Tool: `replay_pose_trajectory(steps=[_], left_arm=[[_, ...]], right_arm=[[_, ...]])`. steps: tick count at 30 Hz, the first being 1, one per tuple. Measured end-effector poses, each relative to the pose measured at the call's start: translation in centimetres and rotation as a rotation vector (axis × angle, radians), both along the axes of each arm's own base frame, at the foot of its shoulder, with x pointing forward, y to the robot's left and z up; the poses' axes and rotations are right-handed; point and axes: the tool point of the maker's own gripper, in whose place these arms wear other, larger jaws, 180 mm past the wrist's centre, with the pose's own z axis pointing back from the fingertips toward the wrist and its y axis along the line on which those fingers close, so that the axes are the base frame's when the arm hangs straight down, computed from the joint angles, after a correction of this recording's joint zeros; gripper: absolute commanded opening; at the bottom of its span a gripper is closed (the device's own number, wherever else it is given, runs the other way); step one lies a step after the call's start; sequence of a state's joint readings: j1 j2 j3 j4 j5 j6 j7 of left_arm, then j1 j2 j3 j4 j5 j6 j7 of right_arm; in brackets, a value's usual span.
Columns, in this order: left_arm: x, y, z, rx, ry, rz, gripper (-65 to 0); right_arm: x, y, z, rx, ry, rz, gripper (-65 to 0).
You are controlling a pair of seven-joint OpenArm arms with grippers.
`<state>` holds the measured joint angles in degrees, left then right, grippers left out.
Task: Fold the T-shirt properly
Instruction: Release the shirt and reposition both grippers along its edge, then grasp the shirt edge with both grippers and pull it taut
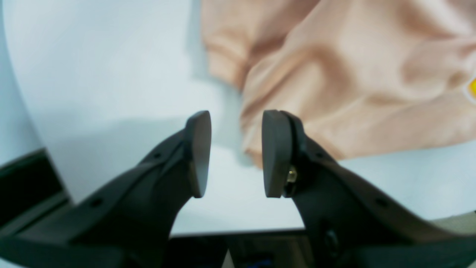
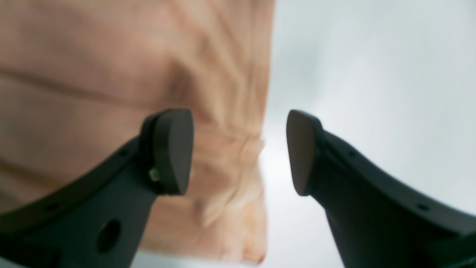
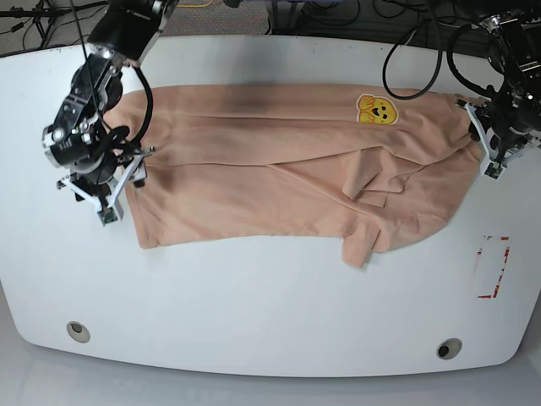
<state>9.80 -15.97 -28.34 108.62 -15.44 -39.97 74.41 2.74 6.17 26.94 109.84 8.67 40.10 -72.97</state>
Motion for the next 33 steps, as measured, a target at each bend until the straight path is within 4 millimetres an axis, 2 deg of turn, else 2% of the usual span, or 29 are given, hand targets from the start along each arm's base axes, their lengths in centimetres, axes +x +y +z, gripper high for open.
replay_pose_trajectory(steps=[4, 6, 8, 9, 10, 12, 13, 17, 22, 25, 29, 33], left_arm=[[0.1, -1.2, -1.0, -0.021, -0.002, 0.016, -44.2], [-0.2, -1.8, -1.7, -0.024, 0.001, 0.025, -46.0], [-0.2, -2.3, -2.0, -0.031, -0.006, 0.026, -50.7], [-0.3, -2.3, -2.1, -0.027, -0.013, 0.027, -52.2], [-0.2, -2.4, -2.2, -0.027, -0.019, 0.027, -55.7], [-0.7, -2.3, -2.5, -0.019, -0.014, 0.033, -58.5], [-1.0, -2.2, -2.7, -0.018, -0.012, 0.037, -58.9], [-1.5, -2.5, -3.1, -0.026, -0.023, 0.032, -59.0], [-1.2, -2.8, -3.3, -0.048, -0.046, 0.025, -59.0], [-1.2, -2.5, -3.9, -0.042, -0.034, 0.033, -59.0], [-2.3, -1.7, -5.6, -0.024, 0.036, 0.054, -59.0], [-3.0, -1.1, -6.3, 0.001, 0.079, 0.067, -58.9]], right_arm=[[-2.8, 0.1, -1.1, -0.026, 0.056, -0.002, -29.8], [-4.0, 0.0, -1.8, -0.031, 0.086, -0.003, -36.9], [-5.1, -0.2, -2.6, -0.037, 0.12, -0.007, -46.6], [-5.5, -0.2, -2.9, -0.034, 0.126, -0.008, -49.3], [-5.9, -0.1, -3.2, -0.03, 0.131, -0.008, -56.3], [-6.5, 0.4, -3.8, -0.01, 0.134, -0.003, -63.4], [-6.9, 0.7, -4.1, -0.004, 0.141, -0.002, -65.0], [-7.7, 1.6, -4.8, 0.032, 0.147, 0.011, -63.7], [-8.2, 1.1, -5.9, 0.032, 0.181, -0.001, -64.4], [-7.9, 1.2, -6.6, 0.058, 0.17, -0.002, -64.2], [-7.9, 1.5, -7.9, 0.102, 0.172, -0.002, -64.2], [-8.4, 1.0, -9.2, 0.126, 0.197, -0.006, -64.2]])
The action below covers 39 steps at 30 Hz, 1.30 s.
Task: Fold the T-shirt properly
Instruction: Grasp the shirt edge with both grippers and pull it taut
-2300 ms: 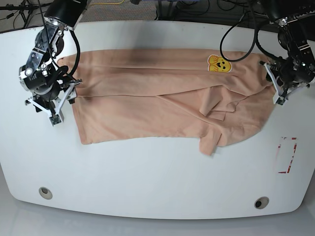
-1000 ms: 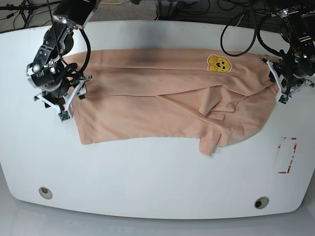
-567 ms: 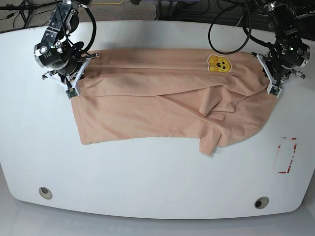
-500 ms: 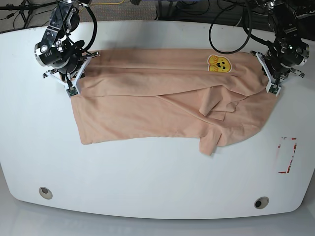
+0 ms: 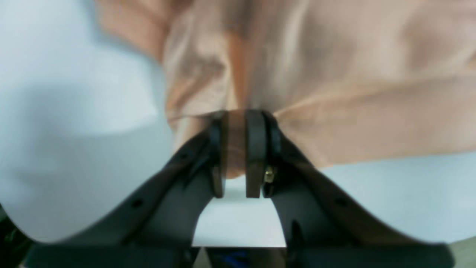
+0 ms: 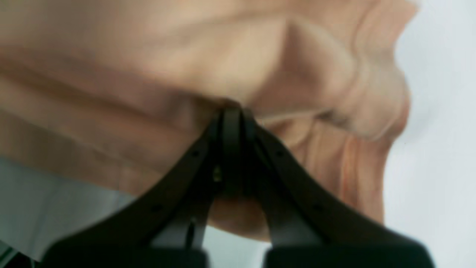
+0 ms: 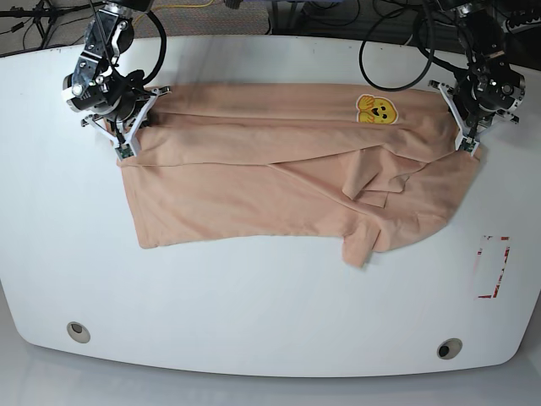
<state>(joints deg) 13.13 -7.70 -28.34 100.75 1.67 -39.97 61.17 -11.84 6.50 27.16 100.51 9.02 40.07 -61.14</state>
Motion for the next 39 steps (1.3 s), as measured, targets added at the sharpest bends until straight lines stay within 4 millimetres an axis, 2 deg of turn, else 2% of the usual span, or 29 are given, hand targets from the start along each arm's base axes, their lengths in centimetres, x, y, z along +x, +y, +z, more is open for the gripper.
replay_pose_trajectory(steps=[8, 12, 15, 23, 31, 33, 39], left_arm=[[0.0, 0.1, -0.9, -0.015, 0.006, -0.004, -58.7], [-0.5, 0.2, -1.1, -0.007, 0.006, -0.009, -58.7], [-1.1, 0.2, -1.1, -0.006, -0.003, -0.014, -58.7], [-5.1, 0.2, -0.5, 0.057, 0.076, -0.038, -58.7], [-6.0, 0.3, -0.5, 0.068, 0.103, -0.04, -58.6], [-6.0, 0.3, -0.5, 0.068, 0.101, -0.04, -56.7], [-5.1, 0.6, 0.1, 0.085, 0.096, -0.03, -44.2]], right_arm=[[0.4, -0.8, -0.7, 0.047, -0.058, -0.014, -64.2], [-0.3, -0.8, -0.8, 0.062, -0.072, -0.018, -64.2], [-1.2, -0.7, -0.9, 0.066, -0.065, -0.019, -64.2], [-4.4, -0.8, -0.6, 0.028, -0.026, 0.012, -64.2], [-6.5, -1.0, -0.5, -0.012, 0.02, 0.027, -63.9], [-6.7, -1.4, -0.4, -0.009, 0.017, 0.012, -63.9], [-6.8, -1.7, 0.0, -0.038, 0.028, 0.017, -63.4]])
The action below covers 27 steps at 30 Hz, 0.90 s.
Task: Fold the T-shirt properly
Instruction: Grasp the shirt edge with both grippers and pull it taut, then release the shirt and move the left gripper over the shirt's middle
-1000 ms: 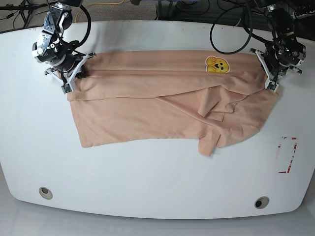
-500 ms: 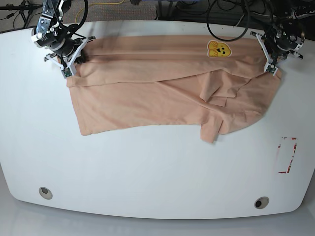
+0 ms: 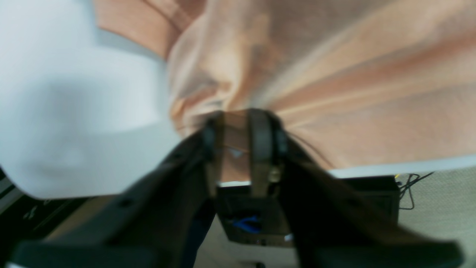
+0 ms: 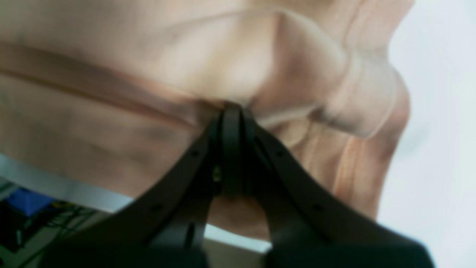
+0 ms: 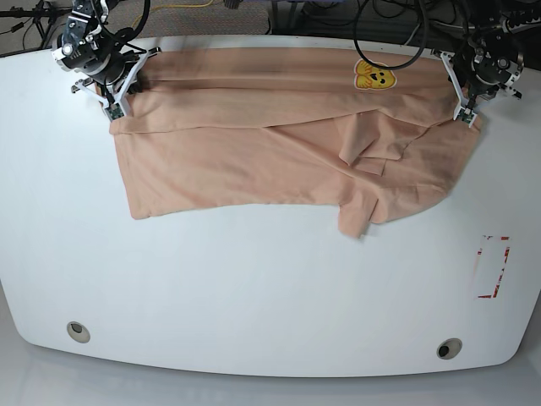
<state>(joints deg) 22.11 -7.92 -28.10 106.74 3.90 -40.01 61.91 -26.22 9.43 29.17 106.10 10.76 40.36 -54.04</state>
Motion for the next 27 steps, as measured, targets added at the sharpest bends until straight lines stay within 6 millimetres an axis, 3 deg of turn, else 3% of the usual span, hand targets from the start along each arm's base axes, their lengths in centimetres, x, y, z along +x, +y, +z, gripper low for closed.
replay_pose_trajectory(steps=[3, 9, 13, 22, 24, 27], left_arm=[[0.8, 0.3, 0.8, 0.022, -0.004, 0.008, -39.0], [3.5, 0.9, 3.4, 0.076, -0.069, 0.019, -36.7], [5.1, 0.8, 4.8, 0.082, -0.126, 0.014, -36.7], [8.2, 0.7, 6.9, 0.087, -0.21, 0.023, -36.5], [9.3, 0.2, 7.4, 0.074, -0.24, 0.024, -36.5], [11.3, -2.6, 7.5, 0.025, -0.276, -0.006, -36.4]], right_arm=[[-0.4, -0.5, 0.3, -0.05, 0.029, 0.013, -58.5], [0.1, -0.9, 1.8, -0.097, 0.0, 0.026, -29.8], [1.5, -0.5, 3.1, -0.105, -0.055, 0.037, -16.8], [3.6, 1.3, 3.6, -0.049, -0.112, 0.043, -18.5], [4.2, 2.3, 3.9, -0.015, -0.133, 0.063, -19.3], [5.0, 3.6, 4.2, 0.028, -0.163, 0.082, -20.5]])
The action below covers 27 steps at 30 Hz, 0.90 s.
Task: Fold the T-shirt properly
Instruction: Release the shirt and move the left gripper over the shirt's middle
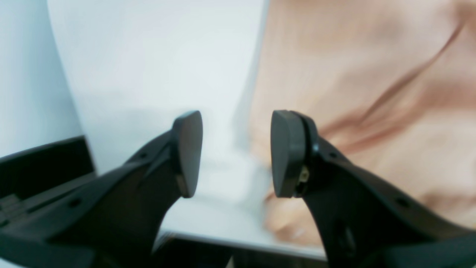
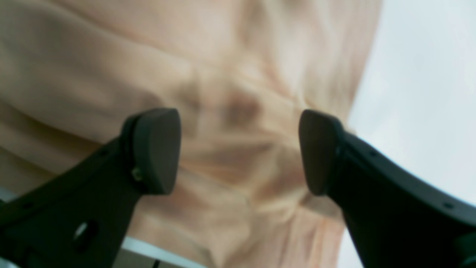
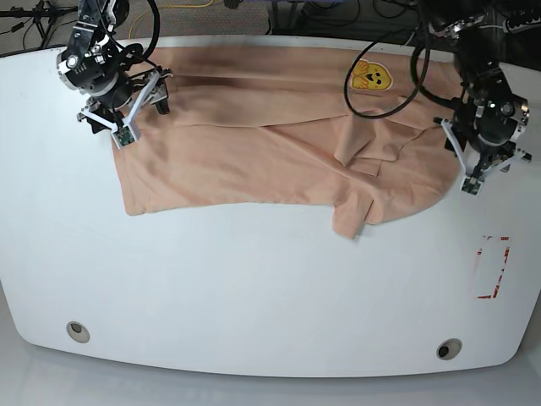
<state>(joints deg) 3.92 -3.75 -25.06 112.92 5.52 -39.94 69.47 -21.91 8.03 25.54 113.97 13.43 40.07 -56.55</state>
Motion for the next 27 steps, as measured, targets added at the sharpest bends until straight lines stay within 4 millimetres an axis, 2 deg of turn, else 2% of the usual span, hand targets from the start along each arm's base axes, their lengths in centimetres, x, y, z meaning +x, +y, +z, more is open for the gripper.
replay_pose_trajectory(steps=[4, 7, 9, 12, 15, 21, 27], left_arm=[[2.0, -5.4, -0.3, -0.07, -0.019, -0.12, -36.4], [3.3, -9.7, -0.1, -0.139, -0.051, -0.22, -36.4], [3.5, -10.8, 0.0, -0.151, -0.054, -0.243, -36.4], [3.6, -11.2, 0.0, -0.151, -0.051, -0.242, -36.4], [3.5, -11.1, -0.2, -0.152, -0.044, -0.238, -36.4], [3.3, -13.5, -0.9, -0.287, -0.041, -0.278, -36.4], [1.4, -15.2, -2.4, -0.378, 0.029, -0.301, -36.4]], right_arm=[[-0.1, 1.2, -0.3, 0.016, 0.011, 0.034, -20.6], [-0.4, 3.0, -0.7, 0.045, 0.028, 0.084, -20.6], [-0.3, 4.5, -0.6, 0.085, 0.024, 0.116, -20.6], [0.0, 6.2, -0.3, 0.139, 0.01, 0.147, -20.6], [0.1, 7.1, 0.0, 0.175, -0.003, 0.159, -20.6], [0.2, 6.8, -0.1, 0.161, 0.002, 0.157, -20.6], [0.4, 6.8, 0.0, 0.16, -0.003, 0.159, -20.6]])
